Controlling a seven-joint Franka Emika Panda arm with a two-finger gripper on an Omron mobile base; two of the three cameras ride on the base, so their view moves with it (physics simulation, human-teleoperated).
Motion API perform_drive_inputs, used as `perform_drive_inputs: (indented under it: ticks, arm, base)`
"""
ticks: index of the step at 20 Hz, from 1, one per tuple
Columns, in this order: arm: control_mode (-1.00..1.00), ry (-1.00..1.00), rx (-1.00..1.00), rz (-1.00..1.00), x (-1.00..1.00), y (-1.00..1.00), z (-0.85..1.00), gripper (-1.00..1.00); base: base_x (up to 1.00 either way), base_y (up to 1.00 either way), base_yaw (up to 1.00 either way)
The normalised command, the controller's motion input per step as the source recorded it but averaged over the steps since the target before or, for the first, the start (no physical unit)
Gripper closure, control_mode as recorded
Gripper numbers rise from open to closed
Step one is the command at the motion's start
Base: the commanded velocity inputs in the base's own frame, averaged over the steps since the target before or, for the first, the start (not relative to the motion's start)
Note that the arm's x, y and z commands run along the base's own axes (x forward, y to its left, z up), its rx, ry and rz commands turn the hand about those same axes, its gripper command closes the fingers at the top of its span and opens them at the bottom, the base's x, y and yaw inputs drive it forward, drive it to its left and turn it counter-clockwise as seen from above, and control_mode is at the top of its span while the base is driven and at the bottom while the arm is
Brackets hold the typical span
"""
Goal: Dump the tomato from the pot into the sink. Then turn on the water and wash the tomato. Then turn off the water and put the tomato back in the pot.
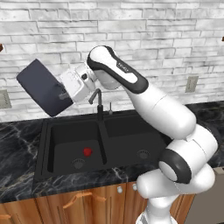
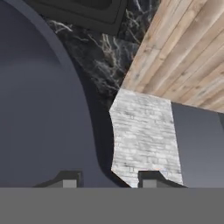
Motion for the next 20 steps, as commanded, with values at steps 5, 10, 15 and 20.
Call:
perform_drive_inputs:
  ticks: [5,10,15,20]
  arm:
    - [-1.00,-0.23,-0.24,0.27,-0.48,0.33,-0.09,1.00]
    - [-1.00,-0.21,-0.31,0.31,-0.06,0.23,-0.36,1.00]
    - [-1.00,-0.20,-0.32,0.28,-0.25,0.30,-0.39,1.00]
    - [-1.00,-0.21,-0.21,0.20,-0.36,0.15,-0.46,1.00]
  base:
    - [0.00,0.00,0.00]
    - [0.00,0.00,0.00]
    - [0.00,0.00,0.00]
    - [0.00,0.00,0.00]
